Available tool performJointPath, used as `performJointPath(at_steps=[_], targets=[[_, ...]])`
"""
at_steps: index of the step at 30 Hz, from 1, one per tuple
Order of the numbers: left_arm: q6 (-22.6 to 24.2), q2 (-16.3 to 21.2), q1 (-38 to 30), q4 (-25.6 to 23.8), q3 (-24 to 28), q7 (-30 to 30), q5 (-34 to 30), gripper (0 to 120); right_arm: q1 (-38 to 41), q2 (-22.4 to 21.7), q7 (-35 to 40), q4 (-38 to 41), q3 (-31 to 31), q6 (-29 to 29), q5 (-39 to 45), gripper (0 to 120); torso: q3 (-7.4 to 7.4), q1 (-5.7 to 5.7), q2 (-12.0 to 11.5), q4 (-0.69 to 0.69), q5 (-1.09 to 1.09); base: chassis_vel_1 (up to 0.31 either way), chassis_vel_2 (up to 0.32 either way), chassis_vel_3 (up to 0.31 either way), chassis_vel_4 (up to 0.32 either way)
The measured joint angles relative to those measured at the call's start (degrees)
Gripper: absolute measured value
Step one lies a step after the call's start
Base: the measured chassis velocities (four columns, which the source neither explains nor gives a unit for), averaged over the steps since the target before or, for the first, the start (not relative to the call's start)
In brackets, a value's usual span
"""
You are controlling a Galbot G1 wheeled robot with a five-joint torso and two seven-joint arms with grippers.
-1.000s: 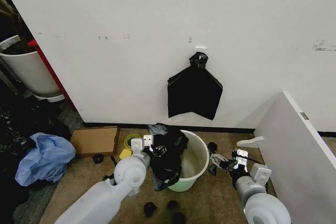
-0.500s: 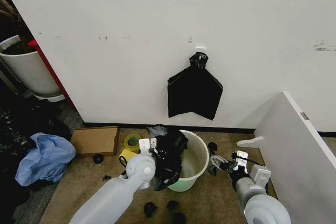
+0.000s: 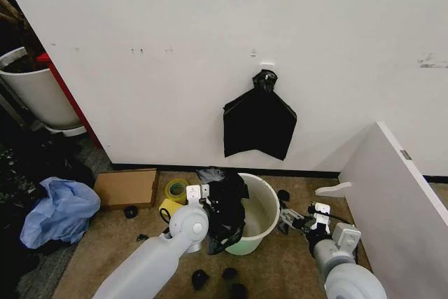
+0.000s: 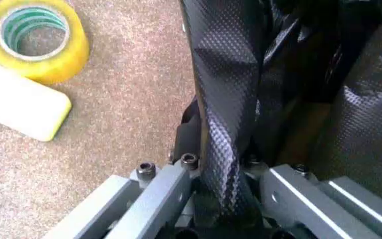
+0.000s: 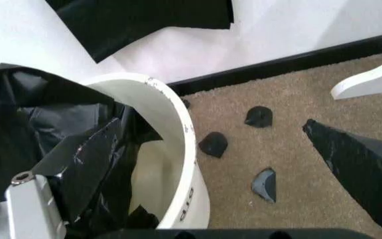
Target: Place the garbage bag over the trash bin.
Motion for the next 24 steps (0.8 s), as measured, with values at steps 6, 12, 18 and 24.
performJointPath(at_steps=[6, 12, 18, 24], targets=[[-3.09, 0.38, 0.65, -1.43, -1.58, 0.85, 1.94, 1, -1.03, -0.02, -0.61, 1.93, 0.31, 0.42, -1.53, 100, 0.0, 0.0, 0.0, 0.0, 0.01, 0.0, 0.0, 0.0, 0.0], [-6.13, 1.69, 1.38, -3.96, -2.68, 3.87, 5.46, 1, -1.59, -1.11, -1.93, 6.71, 0.63, 0.64, -4.44, 100, 0.0, 0.0, 0.0, 0.01, 0.01, 0.0, 0.0, 0.0, 0.0], [-7.04, 3.49, 1.13, -6.29, -2.25, 6.69, 10.21, 1, -1.25, -4.92, -8.59, 11.69, 0.52, -0.94, -10.41, 100, -0.01, 0.0, 0.0, 0.0, 0.0, 0.0, 0.0, 0.0, 0.0], [-6.17, 3.25, -1.01, -6.52, 1.25, 6.73, 12.64, 1, 4.96, -10.63, -14.21, 12.49, -2.48, -5.66, -11.36, 100, 0.0, 0.0, 0.0, 0.03, 0.03, 0.0, 0.0, 0.0, 0.0]])
